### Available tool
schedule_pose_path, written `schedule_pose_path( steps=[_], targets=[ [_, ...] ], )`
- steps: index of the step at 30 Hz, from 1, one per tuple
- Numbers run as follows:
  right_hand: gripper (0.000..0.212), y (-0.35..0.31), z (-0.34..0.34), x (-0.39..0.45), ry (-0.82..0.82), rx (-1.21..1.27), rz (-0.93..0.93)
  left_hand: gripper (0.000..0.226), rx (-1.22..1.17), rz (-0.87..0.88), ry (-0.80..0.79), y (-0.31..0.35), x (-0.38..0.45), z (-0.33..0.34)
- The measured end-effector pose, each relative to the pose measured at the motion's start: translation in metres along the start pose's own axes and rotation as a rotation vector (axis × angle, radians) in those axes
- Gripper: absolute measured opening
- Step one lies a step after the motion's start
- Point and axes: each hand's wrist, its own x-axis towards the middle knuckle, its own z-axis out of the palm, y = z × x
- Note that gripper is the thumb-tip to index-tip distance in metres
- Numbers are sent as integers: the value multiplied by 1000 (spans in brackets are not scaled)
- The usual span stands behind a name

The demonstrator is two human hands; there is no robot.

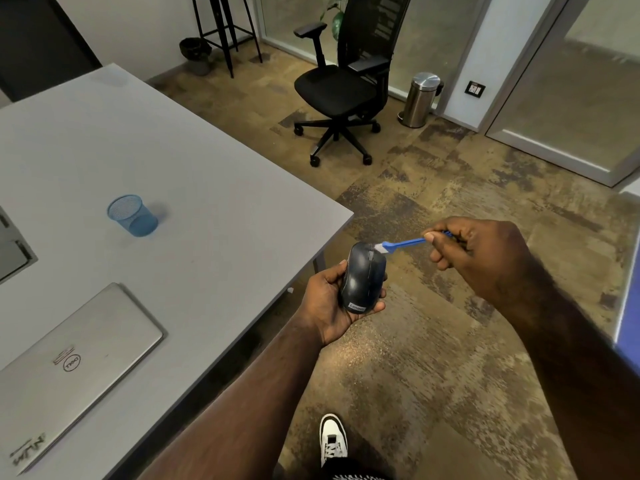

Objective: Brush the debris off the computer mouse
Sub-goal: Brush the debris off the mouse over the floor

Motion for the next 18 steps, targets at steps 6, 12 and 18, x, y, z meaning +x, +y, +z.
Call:
schedule_pose_path(
  steps=[6, 12, 18],
  targets=[
    [13, -3, 0, 0, -69, 14, -20, 56, -17, 3, -9, 0, 1, 0],
    [12, -4, -1, -2, -121, 39, -13, 55, -17, 4, -8, 0, 2, -1],
    [12, -4, 3, 0, -16, 27, -13, 56, 0, -12, -22, -1, 2, 0]
  ],
)
